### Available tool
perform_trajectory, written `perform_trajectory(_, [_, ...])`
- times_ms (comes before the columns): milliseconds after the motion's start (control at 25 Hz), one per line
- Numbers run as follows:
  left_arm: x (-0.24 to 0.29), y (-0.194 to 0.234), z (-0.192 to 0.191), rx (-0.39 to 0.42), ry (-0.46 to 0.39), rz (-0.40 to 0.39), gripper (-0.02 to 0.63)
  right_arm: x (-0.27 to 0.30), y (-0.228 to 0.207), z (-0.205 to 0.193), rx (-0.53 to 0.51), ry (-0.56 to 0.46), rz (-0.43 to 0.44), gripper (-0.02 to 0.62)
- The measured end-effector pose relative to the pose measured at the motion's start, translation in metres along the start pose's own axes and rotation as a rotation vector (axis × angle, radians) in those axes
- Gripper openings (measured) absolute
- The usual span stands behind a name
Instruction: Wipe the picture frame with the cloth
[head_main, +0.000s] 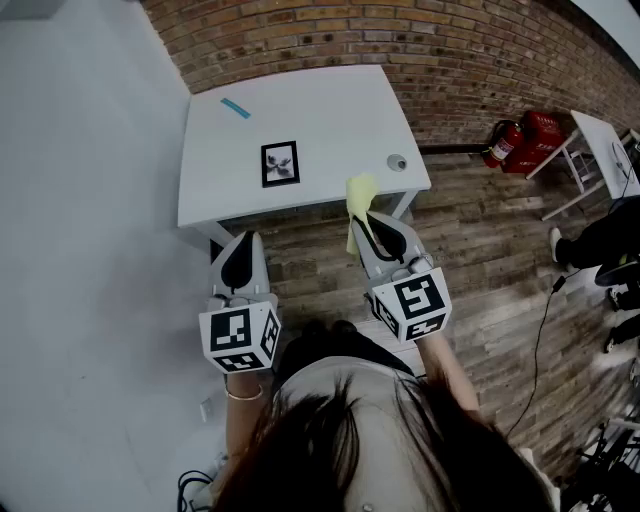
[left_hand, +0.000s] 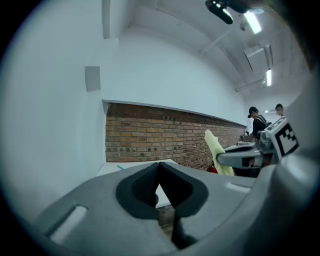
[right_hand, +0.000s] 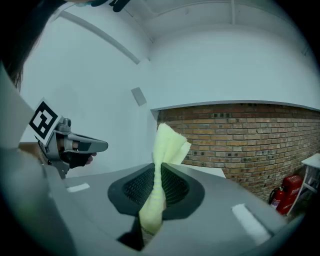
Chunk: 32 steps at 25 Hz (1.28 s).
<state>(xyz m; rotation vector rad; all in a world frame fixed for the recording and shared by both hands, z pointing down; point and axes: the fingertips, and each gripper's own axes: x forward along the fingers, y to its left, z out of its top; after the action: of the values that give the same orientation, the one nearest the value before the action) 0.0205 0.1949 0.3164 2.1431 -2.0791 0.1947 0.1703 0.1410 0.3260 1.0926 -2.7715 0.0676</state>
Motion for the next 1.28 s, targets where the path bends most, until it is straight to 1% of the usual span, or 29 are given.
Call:
perform_trajectory(400, [0.005, -0.009, 0.000, 0.000, 0.009, 0.004, 0.000, -0.002, -0.006, -0.001, 0.028, -0.004, 0.004, 0.043])
perform_trajectory(920, [0.015, -0.029, -0.006, -0.023, 0.012, 0.070, 0.000, -0.005, -0.030, -0.012, 0.019, 0.012, 0.045, 0.041])
perform_trajectory(1120, [0.023, -0.037, -0.012, -0.021, 0.033, 0.065, 0.000, 0.000, -0.042, -0.017, 0.026, 0.021, 0.043, 0.041])
perform_trajectory(1280, [0.032, -0.034, -0.010, -0.020, 0.039, 0.071, 0.000, 0.008, -0.047, -0.019, 0.032, 0.034, 0.046, 0.041])
